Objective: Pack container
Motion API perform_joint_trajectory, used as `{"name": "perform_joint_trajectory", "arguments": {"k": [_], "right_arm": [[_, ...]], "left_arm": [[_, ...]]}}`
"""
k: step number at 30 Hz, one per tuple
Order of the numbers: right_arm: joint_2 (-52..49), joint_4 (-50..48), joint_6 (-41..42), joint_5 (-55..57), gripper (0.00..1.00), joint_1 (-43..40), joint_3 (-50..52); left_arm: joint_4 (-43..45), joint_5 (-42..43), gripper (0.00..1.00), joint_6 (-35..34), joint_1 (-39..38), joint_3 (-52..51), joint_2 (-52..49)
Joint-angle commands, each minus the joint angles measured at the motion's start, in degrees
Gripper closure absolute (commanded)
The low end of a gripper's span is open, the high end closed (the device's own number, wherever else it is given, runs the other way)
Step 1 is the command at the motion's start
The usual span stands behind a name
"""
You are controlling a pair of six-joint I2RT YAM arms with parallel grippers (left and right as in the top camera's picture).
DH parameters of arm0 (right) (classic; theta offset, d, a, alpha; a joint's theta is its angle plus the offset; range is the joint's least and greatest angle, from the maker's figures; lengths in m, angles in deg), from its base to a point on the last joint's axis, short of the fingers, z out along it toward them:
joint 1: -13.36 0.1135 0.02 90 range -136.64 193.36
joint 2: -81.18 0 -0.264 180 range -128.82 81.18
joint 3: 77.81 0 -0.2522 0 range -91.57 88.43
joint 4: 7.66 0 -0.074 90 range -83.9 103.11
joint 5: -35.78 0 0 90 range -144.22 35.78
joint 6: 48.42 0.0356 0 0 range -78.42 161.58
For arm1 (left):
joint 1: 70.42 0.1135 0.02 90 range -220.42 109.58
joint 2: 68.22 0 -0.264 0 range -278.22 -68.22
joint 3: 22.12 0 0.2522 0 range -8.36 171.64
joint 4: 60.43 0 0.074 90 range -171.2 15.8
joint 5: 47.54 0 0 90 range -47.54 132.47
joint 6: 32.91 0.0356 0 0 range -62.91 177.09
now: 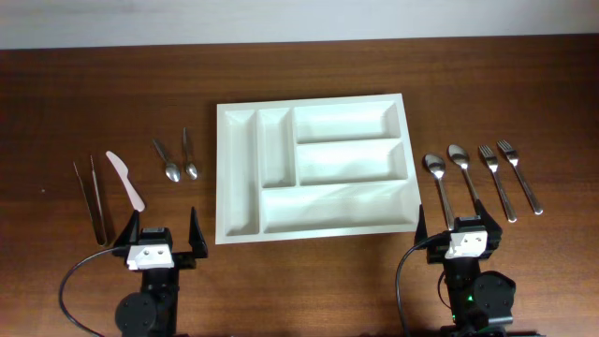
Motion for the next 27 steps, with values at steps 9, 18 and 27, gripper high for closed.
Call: {"name": "perform_joint_trajectory", "arguments": {"k": [9,18,27], "right_arm": [[0.5,0.3,-0.4,-0.1,0.01,0.4,0.4],[0.5,0.3,-0.4,-0.1,0.01,0.4,0.4],[0.5,0.3,-0.4,-0.1,0.01,0.4,0.4]], "left_arm": [[-10.2,-6.4,0.01,-5.3,0.2,21.8,-10.2],[-37.8,-7.0,0.01,-5.3,0.2,61.9,-48.5],[-56.6,0.9,0.01,-5.3,0.2,87.6,-78.6]]}}
